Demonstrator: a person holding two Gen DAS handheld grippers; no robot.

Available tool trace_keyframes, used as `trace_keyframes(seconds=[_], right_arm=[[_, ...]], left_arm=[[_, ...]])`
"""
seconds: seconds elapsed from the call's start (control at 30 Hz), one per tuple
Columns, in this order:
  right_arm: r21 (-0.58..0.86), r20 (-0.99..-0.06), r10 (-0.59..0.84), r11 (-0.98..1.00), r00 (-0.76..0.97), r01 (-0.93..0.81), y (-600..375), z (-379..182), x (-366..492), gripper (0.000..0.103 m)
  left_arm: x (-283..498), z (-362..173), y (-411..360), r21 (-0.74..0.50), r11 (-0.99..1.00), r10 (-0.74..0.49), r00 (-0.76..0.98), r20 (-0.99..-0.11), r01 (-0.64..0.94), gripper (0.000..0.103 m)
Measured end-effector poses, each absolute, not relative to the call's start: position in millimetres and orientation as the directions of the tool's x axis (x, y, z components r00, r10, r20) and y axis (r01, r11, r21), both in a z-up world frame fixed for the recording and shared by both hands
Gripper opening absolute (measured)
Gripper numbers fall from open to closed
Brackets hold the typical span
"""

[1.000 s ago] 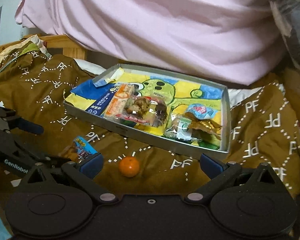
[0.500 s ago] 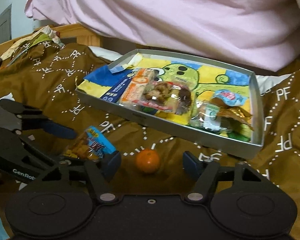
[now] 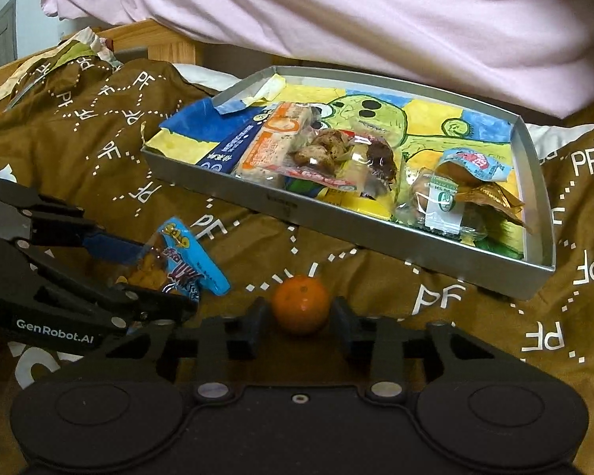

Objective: Organize snacks
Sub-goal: 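Grasp the yellow-blue snack bag with left gripper while right gripper grasps the orange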

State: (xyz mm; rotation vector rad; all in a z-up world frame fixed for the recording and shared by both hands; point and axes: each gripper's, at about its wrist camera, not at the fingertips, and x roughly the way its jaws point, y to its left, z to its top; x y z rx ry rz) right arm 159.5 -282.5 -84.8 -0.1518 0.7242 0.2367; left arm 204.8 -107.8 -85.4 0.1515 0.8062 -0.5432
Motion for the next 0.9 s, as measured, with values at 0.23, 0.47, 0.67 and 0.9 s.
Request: trace_keyframes(seconds=[0.23, 0.47, 0.67, 0.9], right_arm=[[-0.076, -0.671, 0.151, 0.960, 0.726, -0.270, -279.4, -83.0, 156.2, 0.034], [-0.065, -0.654, 0.167, 0.959, 0.738, -0.275, -279.7, -74.4, 147.8, 0.034], [-0.076, -0.638, 0.162, 0.960, 0.753, -0.271, -276.9, -68.0, 140.9, 0.034], [-0.078, -0.622, 0.150, 0.965, 0.769, -0.252, -279.9, -62.4, 135.9, 0.034]], left_arm=[[201.5, -81.9, -111.2, -0.056, 0.856, -0.385, 0.561, -0.733, 0.514, 0.056], [193.4, -73.9, -110.4, -0.036, 0.871, -0.353, 0.574, -0.739, 0.489, 0.052], [186.3, -67.3, -109.6, -0.028, 0.872, -0.344, 0.571, -0.746, 0.489, 0.051], [185.1, -64.7, -104.6, -0.043, 0.884, -0.338, 0.574, -0.746, 0.465, 0.050]])
